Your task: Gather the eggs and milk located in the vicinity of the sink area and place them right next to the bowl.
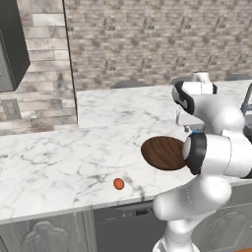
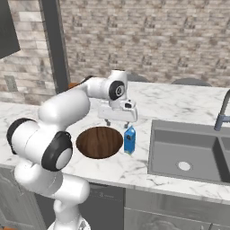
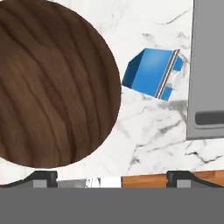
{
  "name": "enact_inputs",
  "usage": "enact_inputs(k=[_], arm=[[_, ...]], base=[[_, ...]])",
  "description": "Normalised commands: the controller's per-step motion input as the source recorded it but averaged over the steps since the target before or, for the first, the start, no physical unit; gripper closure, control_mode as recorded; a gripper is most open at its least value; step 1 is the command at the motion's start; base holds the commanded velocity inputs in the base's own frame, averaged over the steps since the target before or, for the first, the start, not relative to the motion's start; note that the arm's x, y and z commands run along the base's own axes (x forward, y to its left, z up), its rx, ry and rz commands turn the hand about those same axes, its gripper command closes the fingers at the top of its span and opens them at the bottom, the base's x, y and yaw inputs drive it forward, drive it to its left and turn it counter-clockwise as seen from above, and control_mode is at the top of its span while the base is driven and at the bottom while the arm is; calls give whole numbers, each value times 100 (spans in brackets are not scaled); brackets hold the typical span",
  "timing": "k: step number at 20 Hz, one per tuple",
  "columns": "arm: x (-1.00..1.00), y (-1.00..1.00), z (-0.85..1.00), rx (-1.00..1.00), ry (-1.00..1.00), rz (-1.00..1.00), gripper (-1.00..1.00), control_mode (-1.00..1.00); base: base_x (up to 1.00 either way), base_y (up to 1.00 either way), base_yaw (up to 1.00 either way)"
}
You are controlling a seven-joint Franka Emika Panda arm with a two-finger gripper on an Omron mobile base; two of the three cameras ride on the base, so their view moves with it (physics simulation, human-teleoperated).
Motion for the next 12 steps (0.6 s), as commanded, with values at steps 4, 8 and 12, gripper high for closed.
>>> enact_inputs(k=[4, 8, 12], arm=[[-97, 98, 0, 4, -12, -1, -100, -100], [-95, 100, 2, 0, -2, 1, -100, -100], [-80, 100, 23, 0, 0, 4, -100, -100]], base=[[0, 0, 0], [0, 0, 0], [0, 0, 0]])
